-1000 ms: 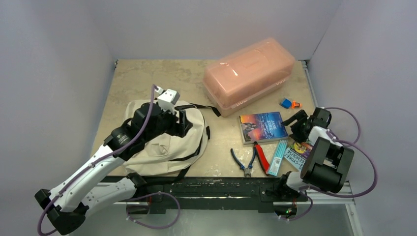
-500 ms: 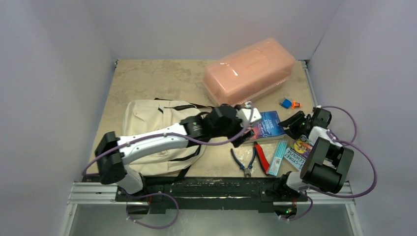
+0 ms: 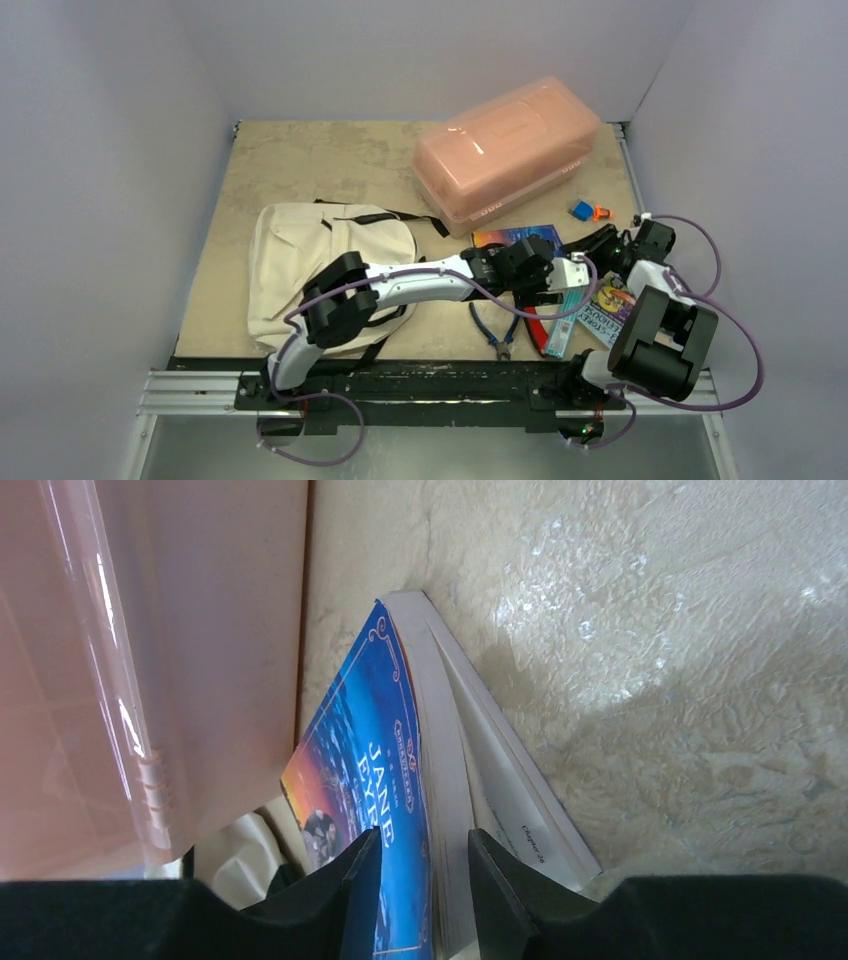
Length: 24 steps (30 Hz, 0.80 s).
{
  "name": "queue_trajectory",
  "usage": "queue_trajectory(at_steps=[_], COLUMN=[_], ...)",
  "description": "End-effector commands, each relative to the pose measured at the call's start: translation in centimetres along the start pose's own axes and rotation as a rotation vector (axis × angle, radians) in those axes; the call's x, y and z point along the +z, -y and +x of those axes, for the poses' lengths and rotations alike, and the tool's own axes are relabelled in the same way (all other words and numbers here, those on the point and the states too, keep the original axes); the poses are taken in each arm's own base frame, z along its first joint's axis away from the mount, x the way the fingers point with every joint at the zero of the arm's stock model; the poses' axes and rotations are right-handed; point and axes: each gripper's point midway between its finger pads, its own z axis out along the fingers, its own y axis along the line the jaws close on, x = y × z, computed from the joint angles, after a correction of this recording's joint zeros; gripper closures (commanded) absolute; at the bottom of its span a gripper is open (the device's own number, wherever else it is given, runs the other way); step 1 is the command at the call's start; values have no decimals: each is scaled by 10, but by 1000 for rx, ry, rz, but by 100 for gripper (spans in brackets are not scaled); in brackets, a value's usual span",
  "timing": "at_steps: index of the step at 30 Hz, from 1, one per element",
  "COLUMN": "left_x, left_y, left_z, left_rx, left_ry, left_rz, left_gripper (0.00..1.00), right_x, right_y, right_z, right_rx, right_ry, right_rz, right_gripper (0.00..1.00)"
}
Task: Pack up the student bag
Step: Pick up the book from the center of the board.
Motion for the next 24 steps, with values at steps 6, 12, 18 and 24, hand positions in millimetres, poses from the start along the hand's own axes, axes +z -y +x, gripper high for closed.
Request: queue_trajectory(at_steps=[6,12,18,24], left_x=[32,54,76,79], left_y=[-30,-39,-42,-58], left_z=[-21,-15,5,-1], left_rx=[34,34,68,66], left_ry=[65,57,17,33], left_rz=[-149,-222,-275,-379], left_gripper=[22,26,28,43], right_x=[-4,-4,-4,-5], right_y=[-23,-23,-24,-22], right_z=[8,9,9,12], right_rx=[43,48,57,62], right_ry=[-33,-36,-38,-41], right_rz=[-116,-117,-119,-114], right_gripper=[61,62,62,63])
